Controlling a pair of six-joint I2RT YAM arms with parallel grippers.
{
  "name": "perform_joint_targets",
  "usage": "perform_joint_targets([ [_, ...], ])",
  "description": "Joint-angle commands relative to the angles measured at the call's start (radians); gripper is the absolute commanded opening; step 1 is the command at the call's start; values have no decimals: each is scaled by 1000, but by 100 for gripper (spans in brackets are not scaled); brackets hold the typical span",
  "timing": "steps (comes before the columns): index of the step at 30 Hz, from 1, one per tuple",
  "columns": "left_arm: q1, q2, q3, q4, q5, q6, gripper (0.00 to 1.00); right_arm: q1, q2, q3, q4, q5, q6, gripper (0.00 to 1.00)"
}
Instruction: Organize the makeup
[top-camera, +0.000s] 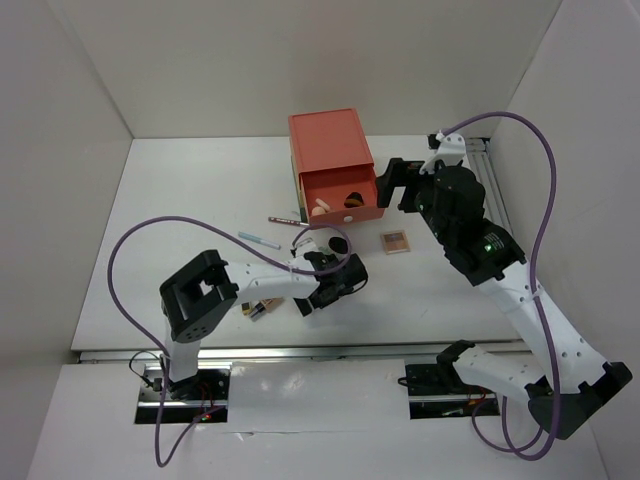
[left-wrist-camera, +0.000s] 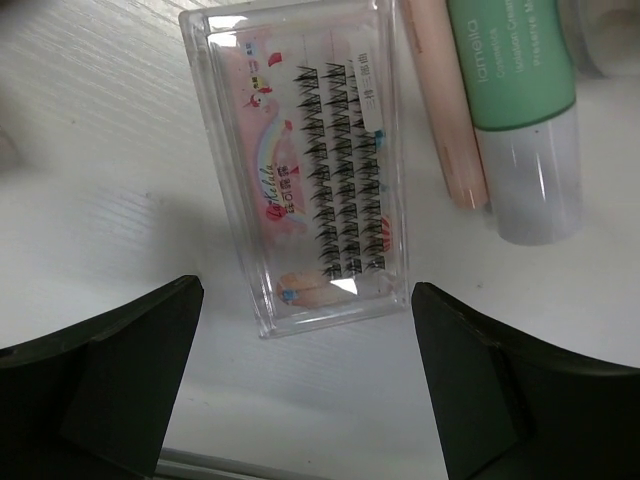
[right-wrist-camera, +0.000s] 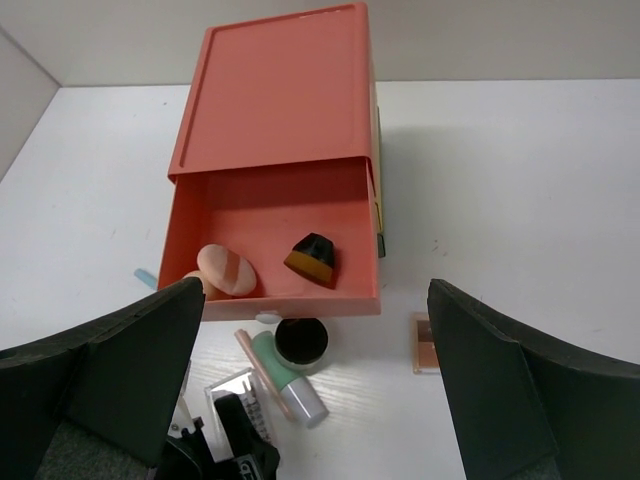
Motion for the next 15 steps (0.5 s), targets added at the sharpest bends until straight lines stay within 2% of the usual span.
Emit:
perform_joint_targets([
  [1, 4, 29, 29, -44, -36, -53, 100, -17, -27, -5, -6, 8, 5, 100],
  [15, 55, 95, 20, 47, 10, 28, 100, -35, -36, -14, 3, -30, -4, 100],
])
